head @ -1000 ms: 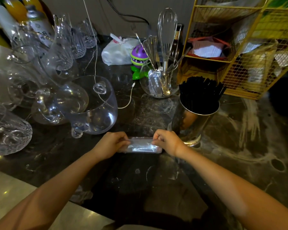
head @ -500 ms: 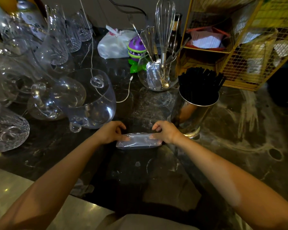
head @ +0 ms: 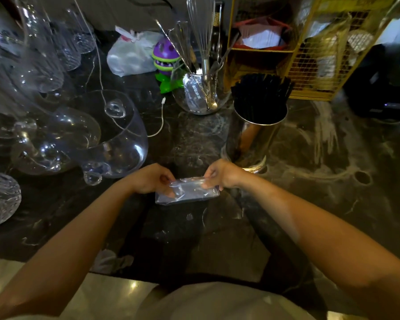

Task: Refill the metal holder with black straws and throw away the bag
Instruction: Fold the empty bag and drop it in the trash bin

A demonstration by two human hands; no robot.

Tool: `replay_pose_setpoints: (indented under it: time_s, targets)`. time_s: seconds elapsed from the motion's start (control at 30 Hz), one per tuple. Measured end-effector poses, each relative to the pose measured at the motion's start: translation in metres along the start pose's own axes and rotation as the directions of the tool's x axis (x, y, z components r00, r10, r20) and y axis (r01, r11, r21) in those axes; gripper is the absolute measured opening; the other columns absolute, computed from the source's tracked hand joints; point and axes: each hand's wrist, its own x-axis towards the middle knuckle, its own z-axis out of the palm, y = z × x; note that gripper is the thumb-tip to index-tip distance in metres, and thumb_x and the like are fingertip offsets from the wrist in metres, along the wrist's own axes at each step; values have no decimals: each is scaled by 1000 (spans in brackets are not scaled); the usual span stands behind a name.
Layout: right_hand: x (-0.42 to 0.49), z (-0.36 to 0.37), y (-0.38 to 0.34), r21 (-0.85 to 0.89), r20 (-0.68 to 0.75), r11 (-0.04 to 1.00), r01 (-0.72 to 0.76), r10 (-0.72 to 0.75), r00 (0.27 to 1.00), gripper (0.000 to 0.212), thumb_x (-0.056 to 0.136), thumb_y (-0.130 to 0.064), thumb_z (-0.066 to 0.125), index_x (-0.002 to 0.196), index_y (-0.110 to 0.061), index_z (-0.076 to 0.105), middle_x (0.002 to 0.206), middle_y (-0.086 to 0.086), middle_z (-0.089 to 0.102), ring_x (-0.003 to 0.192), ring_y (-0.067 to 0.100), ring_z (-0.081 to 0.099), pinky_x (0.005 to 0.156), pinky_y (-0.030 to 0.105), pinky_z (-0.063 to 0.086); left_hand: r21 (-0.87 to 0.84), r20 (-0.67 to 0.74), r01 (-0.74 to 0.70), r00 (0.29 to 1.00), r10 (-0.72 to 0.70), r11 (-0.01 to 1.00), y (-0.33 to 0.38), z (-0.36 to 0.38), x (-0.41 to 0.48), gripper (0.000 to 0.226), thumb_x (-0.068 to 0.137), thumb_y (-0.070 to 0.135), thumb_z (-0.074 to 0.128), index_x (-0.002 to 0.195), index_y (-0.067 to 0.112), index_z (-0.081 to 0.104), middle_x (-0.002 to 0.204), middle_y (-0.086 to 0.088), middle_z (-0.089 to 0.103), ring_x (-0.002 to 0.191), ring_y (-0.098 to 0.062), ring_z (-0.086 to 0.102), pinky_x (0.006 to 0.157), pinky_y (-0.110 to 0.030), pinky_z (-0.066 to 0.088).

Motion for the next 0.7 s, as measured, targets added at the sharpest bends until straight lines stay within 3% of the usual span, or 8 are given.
replay_pose_setpoints:
  time_s: [0.13, 0.2, 0.27, 0.33, 0.4, 0.53, 0.7]
  targets:
    - [-7, 4, 2, -29, -23, 999, -20, 19, 1000, 18, 78, -21, 66, 85, -5, 64, 61, -1, 54, 55, 10, 48, 52, 20, 37, 46, 48, -75, 996, 73, 996, 3, -5, 3, 17, 69, 20, 73, 84, 18, 65, 74, 8, 61, 69, -3, 56, 64, -9, 42]
    - [-13, 4, 3, -48, -46, 999, -8, 6, 999, 23, 78, -22, 66, 90, -3, 64, 63, 0, 55, 56, 10, 49, 52, 21, 37, 54, 32, -114, 993, 112, 992, 6, -6, 6, 13, 67, 18, 74, 77, 20, 65, 68, 9, 60, 64, -3, 54, 62, -12, 41]
    - [-22, 4, 6, -25, -86, 1000, 15, -17, 996, 18, 77, -22, 67, 82, -5, 63, 62, -1, 53, 55, 9, 47, 50, 18, 37, 55, 3, -150, 989, 150, 987, 10, -6, 10, 14, 66, 16, 75, 73, 21, 64, 67, 8, 59, 64, -5, 54, 62, -16, 41]
    - [-33, 2, 11, 15, -144, 999, 36, -34, 989, 17, 76, -19, 69, 65, -14, 56, 58, -5, 48, 54, 6, 44, 46, 9, 36, 48, -35, -213, 976, 215, 976, 18, -3, 14, 17, 65, 12, 75, 68, 22, 62, 64, 9, 56, 60, -2, 53, 58, -11, 39]
    - [-48, -3, 20, 38, -216, 998, 44, -35, 976, 20, 74, -16, 69, 62, -15, 53, 57, -6, 46, 54, 5, 42, 45, 7, 34, 21, -59, -293, 954, 294, 956, 30, 5, 19, 26, 63, 7, 76, 60, 26, 59, 60, 11, 54, 54, 4, 53, 54, -5, 38]
    - [-92, -18, 44, 46, -390, 999, 17, 2, 921, 22, 71, -17, 72, 77, 1, 62, 68, 7, 56, 62, 11, 49, 58, 24, 38, -26, -47, -386, 922, 384, 922, 63, 28, 34, 27, 62, 10, 77, 61, 29, 58, 66, 8, 58, 62, -2, 54, 55, -6, 39]
    - [-161, -27, 77, 156, -531, 988, -13, 95, 842, 17, 70, -14, 73, 74, -2, 63, 66, 3, 56, 56, 4, 48, 55, 16, 37, 1, -54, -552, 832, 552, 834, 118, 67, 45, 16, 60, 10, 78, 67, 10, 64, 66, 0, 58, 62, -9, 51, 56, -10, 36]
